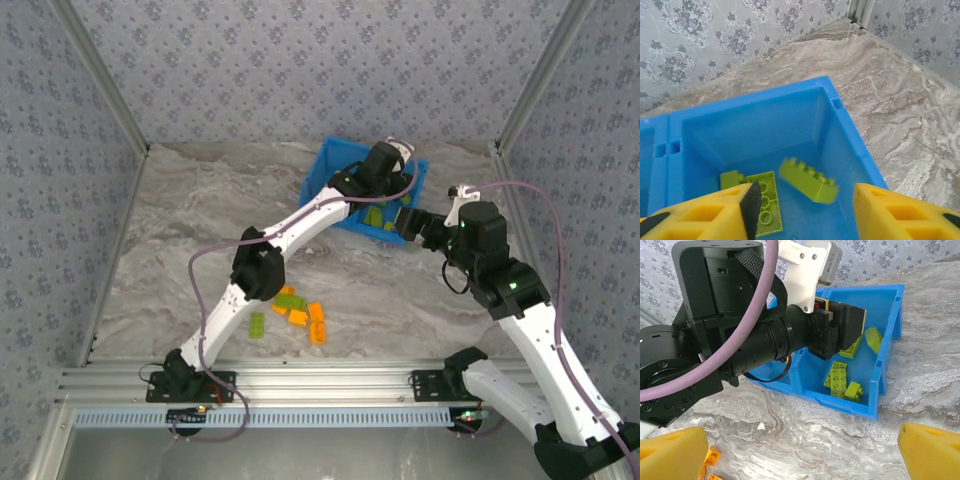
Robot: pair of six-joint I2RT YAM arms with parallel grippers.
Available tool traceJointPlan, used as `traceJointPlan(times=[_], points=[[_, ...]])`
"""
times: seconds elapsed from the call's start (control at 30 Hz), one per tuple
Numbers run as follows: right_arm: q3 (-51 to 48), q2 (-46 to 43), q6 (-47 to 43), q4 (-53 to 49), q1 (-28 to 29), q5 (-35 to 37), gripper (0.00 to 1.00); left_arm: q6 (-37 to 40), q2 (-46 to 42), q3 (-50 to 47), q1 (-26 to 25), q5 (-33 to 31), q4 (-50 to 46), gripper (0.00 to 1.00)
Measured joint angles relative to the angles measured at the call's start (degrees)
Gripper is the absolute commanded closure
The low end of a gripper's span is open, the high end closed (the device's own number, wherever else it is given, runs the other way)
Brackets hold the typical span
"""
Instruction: Sort the legos into containers by color
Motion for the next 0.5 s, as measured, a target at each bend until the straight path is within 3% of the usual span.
traceJointPlan(times=[0.27, 0.4, 0.5], points=[[0.0, 0.0, 0.1, -0.2, 0.0, 0.1, 0.00, -2.4, -3.3, -2.5, 0.0, 1.7, -2.2, 0.44], [-0.1, 0.3, -1.2, -0.2, 0.2, -0.6, 0.00, -3.3, -14.7, -14.5, 0.2, 1.7, -2.2, 0.43], [-0.9, 1.7, -3.3, 0.1, 2.2, -2.4, 0.00, -4.4, -28.3, -27.8, 0.9, 1.6, -0.8, 0.42]])
